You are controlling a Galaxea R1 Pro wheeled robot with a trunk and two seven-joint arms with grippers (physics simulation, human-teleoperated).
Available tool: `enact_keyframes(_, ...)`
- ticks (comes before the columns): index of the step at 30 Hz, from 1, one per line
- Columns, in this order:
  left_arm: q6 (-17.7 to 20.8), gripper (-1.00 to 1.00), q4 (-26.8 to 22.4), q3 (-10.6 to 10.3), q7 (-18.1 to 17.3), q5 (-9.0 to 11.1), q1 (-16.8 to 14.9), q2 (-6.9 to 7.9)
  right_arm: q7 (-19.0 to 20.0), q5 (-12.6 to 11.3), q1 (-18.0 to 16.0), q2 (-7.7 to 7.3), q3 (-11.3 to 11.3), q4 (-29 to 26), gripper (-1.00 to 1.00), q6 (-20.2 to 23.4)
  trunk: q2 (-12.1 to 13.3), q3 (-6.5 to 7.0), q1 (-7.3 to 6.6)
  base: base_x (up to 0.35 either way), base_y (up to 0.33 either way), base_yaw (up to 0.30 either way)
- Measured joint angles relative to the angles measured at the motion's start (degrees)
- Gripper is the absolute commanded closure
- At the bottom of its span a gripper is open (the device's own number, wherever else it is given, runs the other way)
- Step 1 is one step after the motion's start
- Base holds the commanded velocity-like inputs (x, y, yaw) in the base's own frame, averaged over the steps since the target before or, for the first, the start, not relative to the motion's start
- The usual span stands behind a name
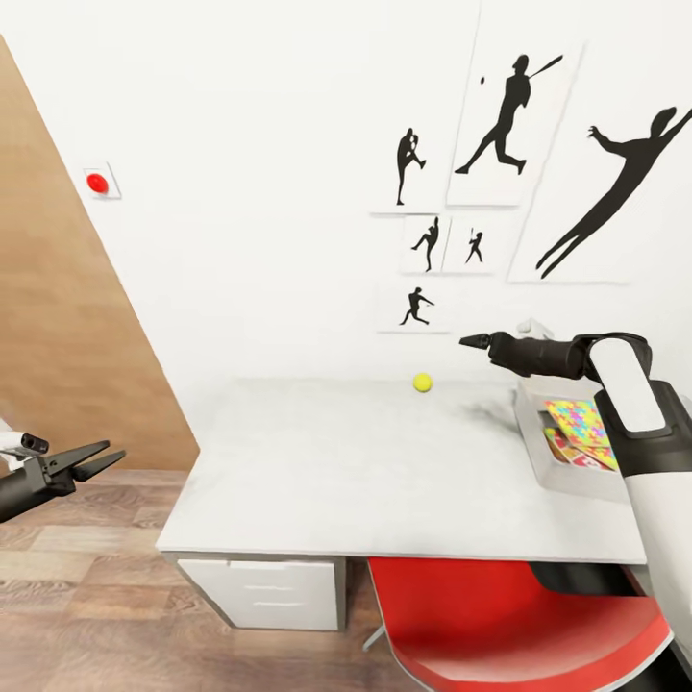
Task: Put all the toys in the child's room - the three board games (two on the bed and one on the table), the two jigsaw puzzles on the table, and the tennis ball on the table - inside the toy box on the table in the child's room.
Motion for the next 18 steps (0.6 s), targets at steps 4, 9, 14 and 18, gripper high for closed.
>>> enact_keyframes(4, 0.0, -1.00, 0.0, 0.1, 0.0, 0.0, 0.0, 0.10, 0.0, 0.0, 0.2, -0.02, 0.0, -0.2, -1.00, 0.0, 0.0, 0.36, -0.01, 0.094, 0.000, 0.070)
enact_keyframes(9, 0.0, -1.00, 0.0, 0.0, 0.0, 0.0, 0.0, 0.07, 0.0, 0.0, 0.4, -0.08, -0.1, -0.2, -1.00, 0.0, 0.0, 0.83, -0.03, 0.249, 0.000, 0.070)
enact_keyframes(14, -0.1, -1.00, 0.0, 0.0, 0.0, 0.0, 0.0, 0.16, 0.0, 0.1, 0.8, -0.21, -0.2, -0.2, -1.00, 0.0, 0.0, 1.30, -0.02, 0.158, 0.000, 0.070)
enact_keyframes(18, -0.1, -1.00, 0.0, 0.0, 0.0, 0.0, 0.0, 0.13, 0.0, 0.1, 1.0, -0.32, -0.3, -0.1, -1.00, 0.0, 0.0, 1.67, -0.03, 0.236, 0.000, 0.052)
